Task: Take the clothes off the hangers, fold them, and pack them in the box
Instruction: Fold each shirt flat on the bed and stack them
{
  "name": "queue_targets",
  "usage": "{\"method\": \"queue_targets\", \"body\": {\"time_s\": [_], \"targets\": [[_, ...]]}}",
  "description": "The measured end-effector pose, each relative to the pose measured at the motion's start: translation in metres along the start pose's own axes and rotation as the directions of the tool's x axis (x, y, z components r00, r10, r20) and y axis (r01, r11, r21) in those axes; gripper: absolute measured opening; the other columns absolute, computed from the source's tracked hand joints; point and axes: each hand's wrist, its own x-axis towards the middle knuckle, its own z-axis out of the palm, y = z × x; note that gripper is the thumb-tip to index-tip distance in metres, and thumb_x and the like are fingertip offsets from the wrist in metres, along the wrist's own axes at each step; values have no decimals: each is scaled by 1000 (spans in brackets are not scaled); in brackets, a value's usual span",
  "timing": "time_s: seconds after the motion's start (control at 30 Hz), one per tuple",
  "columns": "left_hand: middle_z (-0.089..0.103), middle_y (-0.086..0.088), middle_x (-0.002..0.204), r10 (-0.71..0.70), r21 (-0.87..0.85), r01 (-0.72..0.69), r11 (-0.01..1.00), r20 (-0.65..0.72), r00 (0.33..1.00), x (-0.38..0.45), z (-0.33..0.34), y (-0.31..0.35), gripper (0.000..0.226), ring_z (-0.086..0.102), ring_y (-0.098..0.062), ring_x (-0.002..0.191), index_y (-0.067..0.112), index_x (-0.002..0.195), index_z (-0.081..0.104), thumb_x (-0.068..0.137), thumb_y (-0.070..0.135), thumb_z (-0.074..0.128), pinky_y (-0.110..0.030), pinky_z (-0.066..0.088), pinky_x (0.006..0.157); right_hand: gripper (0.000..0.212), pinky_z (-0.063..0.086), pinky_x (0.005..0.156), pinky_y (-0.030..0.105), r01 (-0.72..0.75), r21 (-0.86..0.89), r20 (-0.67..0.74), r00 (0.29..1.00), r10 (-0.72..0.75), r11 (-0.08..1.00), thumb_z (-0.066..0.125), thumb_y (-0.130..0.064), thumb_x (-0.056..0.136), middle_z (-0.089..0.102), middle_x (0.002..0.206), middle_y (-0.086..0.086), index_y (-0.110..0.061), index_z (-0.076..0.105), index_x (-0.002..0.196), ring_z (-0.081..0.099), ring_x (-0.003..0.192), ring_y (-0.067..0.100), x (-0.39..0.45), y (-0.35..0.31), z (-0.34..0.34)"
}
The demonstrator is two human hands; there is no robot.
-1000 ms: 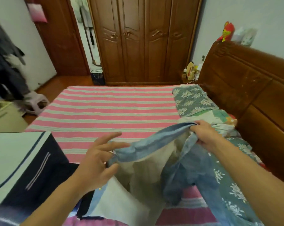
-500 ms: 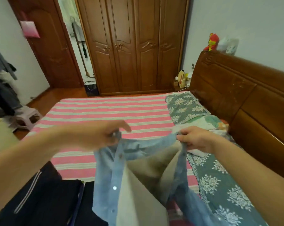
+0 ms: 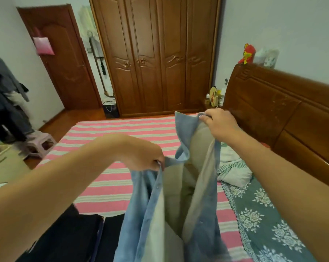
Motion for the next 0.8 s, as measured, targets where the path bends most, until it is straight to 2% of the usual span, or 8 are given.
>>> {"method": "queue_targets", "body": {"time_s": [0.1,0.2,0.27,0.33,0.47,0.57,0.67,0.8], "targets": [[68,13,121,-20,-176,21,984,5,1000,-14,-3,14,31,61,-7,108,36,132,65,107,28,49,-23,47,96,25,38,67,34,-161,405,28,986,165,900,50,-27,104,63,82,0,-18,68,88,55,79,20,-13,-5,10],[67,27,94,-21,-387,4,922,-40,999,-5,6,19,23,62,11,88,33,119,72,97,29,67,-6,44,73,27,45,70,41,-402,666,324,915,242,628,57,-21,101,66,83,14,2,71,97,58,79,27,-35,-17,36],[72,13,84,-138,-570,75,818,-68,988,7,20,15,12,69,-6,85,23,96,74,87,28,80,-20,57,77,28,51,73,41,-497,645,460,859,223,580,67,-23,96,71,86,18,4,72,101,63,78,27,-51,-22,55],[74,-4,86,-223,-735,138,663,-18,975,12,32,12,15,70,-22,84,15,87,73,85,26,82,-41,61,84,30,46,67,36,-477,526,478,851,218,704,76,-30,88,66,71,10,0,74,84,59,70,21,-67,-22,70],[75,-14,106,-267,-907,159,390,54,962,17,60,4,22,70,-30,101,5,107,75,98,24,67,-44,58,96,25,39,58,28,-563,401,578,768,277,723,80,-30,85,56,59,0,-14,69,70,51,60,16,-94,-18,89],[74,-21,109,-255,-967,120,224,61,965,24,89,8,21,71,-33,102,-3,110,72,101,10,60,-45,57,97,27,43,62,32,-536,660,412,844,343,527,79,-25,86,63,66,6,-2,72,75,55,65,17,-115,-24,98],[74,-21,91,-291,-995,74,63,53,955,32,112,17,11,72,-28,81,-4,94,73,95,6,68,-40,61,80,25,45,62,32,-417,829,183,831,525,372,77,-21,88,63,63,4,0,70,77,54,60,13,-131,-41,101],[72,-17,83,-330,-993,32,-111,67,941,36,129,29,7,71,-26,71,0,91,72,93,5,69,-35,58,69,8,54,66,29,-277,769,100,942,319,577,76,-14,87,72,71,-4,-15,74,79,65,67,7,-151,-55,99]]}}
